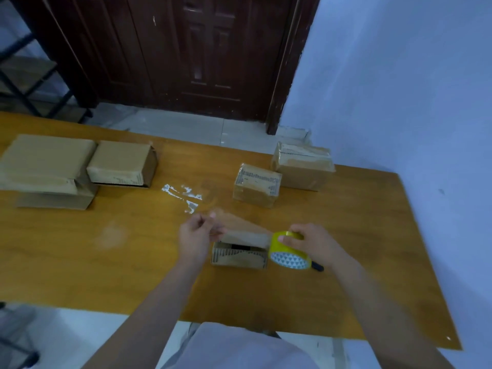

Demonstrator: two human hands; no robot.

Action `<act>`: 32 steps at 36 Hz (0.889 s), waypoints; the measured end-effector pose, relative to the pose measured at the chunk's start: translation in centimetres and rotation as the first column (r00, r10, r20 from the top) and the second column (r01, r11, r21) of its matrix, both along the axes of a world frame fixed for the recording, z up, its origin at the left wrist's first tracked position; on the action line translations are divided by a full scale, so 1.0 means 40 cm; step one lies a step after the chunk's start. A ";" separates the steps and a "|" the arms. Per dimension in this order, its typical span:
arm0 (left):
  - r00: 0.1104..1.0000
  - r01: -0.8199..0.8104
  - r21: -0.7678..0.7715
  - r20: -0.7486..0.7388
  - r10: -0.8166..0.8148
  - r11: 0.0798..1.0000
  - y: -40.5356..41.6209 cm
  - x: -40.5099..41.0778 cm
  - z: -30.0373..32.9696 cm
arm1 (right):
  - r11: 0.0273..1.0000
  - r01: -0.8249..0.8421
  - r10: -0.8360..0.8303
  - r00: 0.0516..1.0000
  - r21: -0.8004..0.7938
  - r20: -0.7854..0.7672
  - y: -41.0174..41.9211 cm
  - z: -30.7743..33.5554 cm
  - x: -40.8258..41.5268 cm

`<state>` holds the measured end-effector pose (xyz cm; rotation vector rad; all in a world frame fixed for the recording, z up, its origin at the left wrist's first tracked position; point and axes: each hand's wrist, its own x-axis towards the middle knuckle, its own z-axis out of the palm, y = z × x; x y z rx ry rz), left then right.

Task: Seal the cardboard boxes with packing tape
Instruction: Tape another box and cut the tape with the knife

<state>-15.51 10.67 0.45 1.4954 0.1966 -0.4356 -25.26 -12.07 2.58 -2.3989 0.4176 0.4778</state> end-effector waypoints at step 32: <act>0.938 -0.182 -0.341 -0.340 0.059 0.922 0.008 -0.031 -0.149 | 0.846 -0.256 0.228 0.967 -0.467 -0.116 0.031 -0.108 0.036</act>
